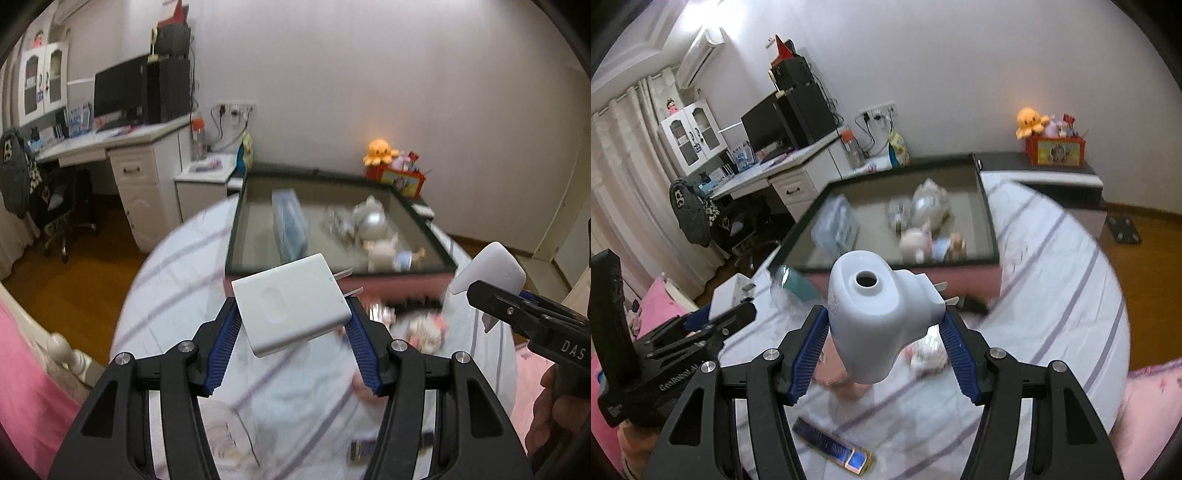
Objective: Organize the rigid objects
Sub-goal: 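Carry the charger and lamp into the pink box and release them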
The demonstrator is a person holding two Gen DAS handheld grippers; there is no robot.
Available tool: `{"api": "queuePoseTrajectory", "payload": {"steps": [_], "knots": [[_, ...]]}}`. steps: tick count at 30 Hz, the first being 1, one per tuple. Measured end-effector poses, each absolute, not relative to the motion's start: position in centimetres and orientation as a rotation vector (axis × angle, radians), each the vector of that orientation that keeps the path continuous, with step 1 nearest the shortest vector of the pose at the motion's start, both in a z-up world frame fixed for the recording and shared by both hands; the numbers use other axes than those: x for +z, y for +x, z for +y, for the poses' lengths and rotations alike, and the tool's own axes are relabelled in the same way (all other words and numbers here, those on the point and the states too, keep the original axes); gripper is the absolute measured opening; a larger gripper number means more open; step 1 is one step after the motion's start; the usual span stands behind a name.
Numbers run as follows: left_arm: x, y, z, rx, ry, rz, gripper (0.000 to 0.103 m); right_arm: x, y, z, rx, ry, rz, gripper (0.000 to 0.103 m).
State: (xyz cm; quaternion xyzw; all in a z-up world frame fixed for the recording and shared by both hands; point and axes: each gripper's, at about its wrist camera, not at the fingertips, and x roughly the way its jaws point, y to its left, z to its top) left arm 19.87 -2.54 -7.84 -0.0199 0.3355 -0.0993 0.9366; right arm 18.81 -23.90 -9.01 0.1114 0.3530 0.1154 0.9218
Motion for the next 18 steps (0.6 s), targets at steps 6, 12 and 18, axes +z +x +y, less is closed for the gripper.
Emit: {"api": "queuePoseTrajectory", "payload": {"steps": [6, 12, 18], "knots": [[-5.2, 23.9, -3.2, -0.215, -0.036, 0.627, 0.058, -6.2, 22.3, -24.2, 0.231, 0.188, 0.669, 0.063], [-4.9, 29.1, -5.0, -0.254, -0.044, 0.64, 0.058, -5.2, 26.4, -24.1, 0.221, 0.159, 0.654, 0.063], [-7.0, 33.5, -7.5, -0.282, -0.038, 0.692, 0.058, -6.8, 31.4, -24.9, 0.177, 0.135, 0.7, 0.063]]}}
